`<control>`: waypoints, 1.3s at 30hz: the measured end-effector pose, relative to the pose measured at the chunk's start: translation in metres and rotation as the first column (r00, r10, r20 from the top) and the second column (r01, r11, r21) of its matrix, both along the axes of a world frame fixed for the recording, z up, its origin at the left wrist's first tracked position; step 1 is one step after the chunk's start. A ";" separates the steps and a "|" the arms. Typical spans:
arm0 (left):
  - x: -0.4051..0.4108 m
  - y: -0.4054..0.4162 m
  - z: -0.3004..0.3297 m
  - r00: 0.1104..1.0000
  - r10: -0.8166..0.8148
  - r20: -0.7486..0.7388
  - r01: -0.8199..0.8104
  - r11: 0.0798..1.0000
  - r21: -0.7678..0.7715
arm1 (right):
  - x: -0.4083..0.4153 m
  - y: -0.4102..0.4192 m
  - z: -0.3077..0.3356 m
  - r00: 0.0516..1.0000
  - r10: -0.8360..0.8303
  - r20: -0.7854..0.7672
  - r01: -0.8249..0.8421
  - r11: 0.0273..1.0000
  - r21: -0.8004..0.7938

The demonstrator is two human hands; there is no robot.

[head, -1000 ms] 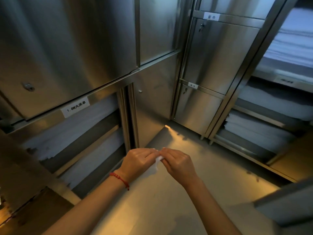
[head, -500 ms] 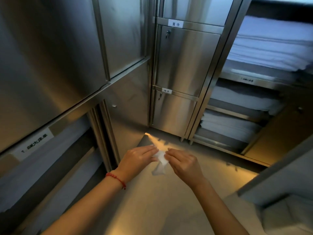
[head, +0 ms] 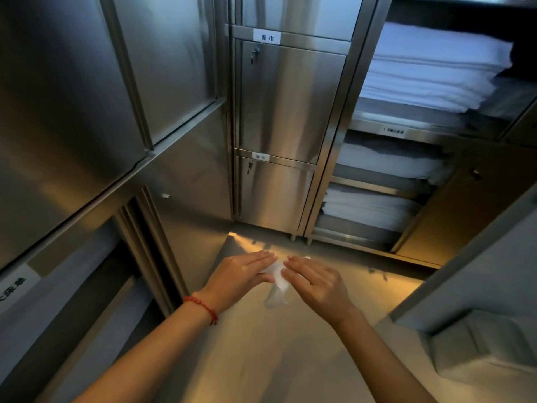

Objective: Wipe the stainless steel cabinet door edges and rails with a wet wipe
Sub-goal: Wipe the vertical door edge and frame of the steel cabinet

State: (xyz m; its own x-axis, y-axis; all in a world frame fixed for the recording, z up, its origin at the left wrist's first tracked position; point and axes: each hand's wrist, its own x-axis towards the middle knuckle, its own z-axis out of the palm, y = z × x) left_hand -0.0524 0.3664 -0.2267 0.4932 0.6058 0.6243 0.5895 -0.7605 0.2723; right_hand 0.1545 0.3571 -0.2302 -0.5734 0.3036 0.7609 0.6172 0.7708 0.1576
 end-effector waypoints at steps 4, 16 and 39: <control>0.013 0.016 -0.004 1.000 -0.011 -0.014 0.011 1.000 -0.015 | 0.007 0.014 -0.001 1.000 -0.008 -0.004 0.008 1.000 0.012; 0.066 0.084 -0.003 1.000 0.012 0.024 -0.012 1.000 -0.020 | 0.046 0.094 -0.013 0.995 0.058 -0.084 -0.057 0.998 0.020; 0.119 0.188 0.004 0.967 0.142 -0.212 -0.075 0.952 0.297 | 0.105 0.209 -0.006 0.986 0.069 -0.149 -0.105 0.963 -0.247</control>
